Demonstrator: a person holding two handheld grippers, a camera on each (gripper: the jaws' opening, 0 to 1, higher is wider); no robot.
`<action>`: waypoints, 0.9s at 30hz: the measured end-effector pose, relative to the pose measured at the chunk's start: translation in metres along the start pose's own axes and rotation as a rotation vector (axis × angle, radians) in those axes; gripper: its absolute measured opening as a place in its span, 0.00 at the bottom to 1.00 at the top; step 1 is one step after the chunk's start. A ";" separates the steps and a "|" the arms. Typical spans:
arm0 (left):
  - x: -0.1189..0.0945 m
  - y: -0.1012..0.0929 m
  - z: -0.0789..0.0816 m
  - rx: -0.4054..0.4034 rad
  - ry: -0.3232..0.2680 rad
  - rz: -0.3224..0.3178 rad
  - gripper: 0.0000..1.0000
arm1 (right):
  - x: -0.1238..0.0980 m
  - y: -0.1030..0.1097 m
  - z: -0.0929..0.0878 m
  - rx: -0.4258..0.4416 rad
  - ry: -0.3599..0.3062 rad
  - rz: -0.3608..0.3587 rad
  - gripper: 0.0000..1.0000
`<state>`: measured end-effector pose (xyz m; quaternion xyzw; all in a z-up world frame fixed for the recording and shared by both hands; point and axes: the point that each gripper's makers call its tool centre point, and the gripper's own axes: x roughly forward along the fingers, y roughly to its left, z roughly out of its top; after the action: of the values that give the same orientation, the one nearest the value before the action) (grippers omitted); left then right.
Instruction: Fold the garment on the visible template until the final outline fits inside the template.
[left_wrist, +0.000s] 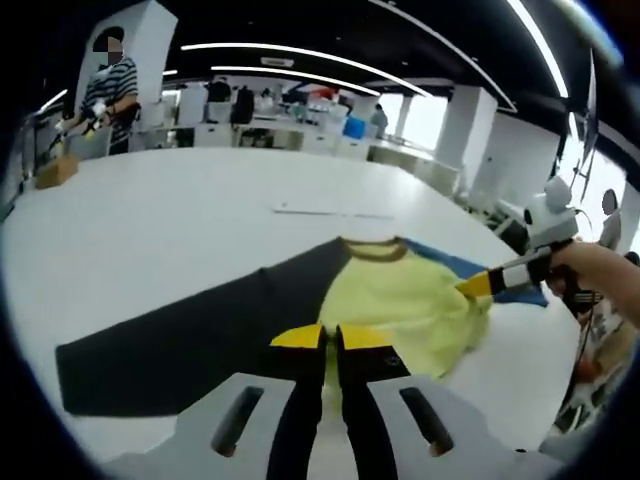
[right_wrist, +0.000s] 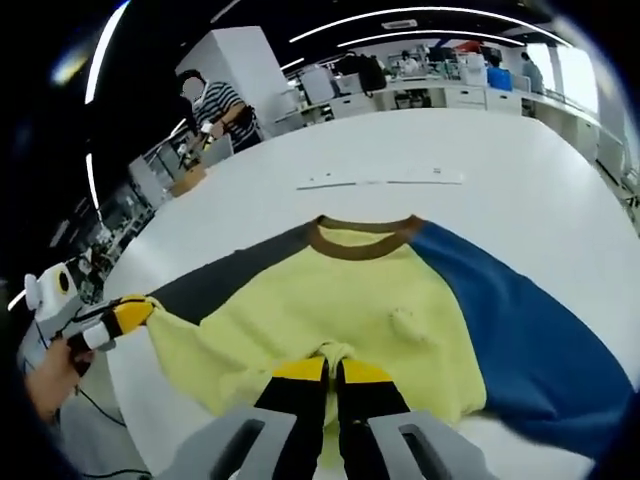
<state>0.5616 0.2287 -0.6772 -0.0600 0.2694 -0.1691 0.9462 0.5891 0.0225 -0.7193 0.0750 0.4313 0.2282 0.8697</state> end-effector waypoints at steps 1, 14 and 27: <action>0.001 0.001 -0.001 -0.001 0.005 0.004 0.01 | 0.002 -0.001 0.000 0.003 0.004 -0.003 0.00; 0.010 0.003 0.000 0.025 0.002 -0.039 0.05 | 0.000 -0.001 0.006 -0.006 -0.012 0.014 0.13; -0.018 0.001 -0.013 0.148 0.030 -0.134 0.24 | -0.037 0.019 -0.008 -0.073 -0.030 0.076 0.25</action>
<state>0.5412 0.2359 -0.6795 -0.0054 0.2658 -0.2522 0.9305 0.5574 0.0219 -0.6919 0.0628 0.4062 0.2755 0.8690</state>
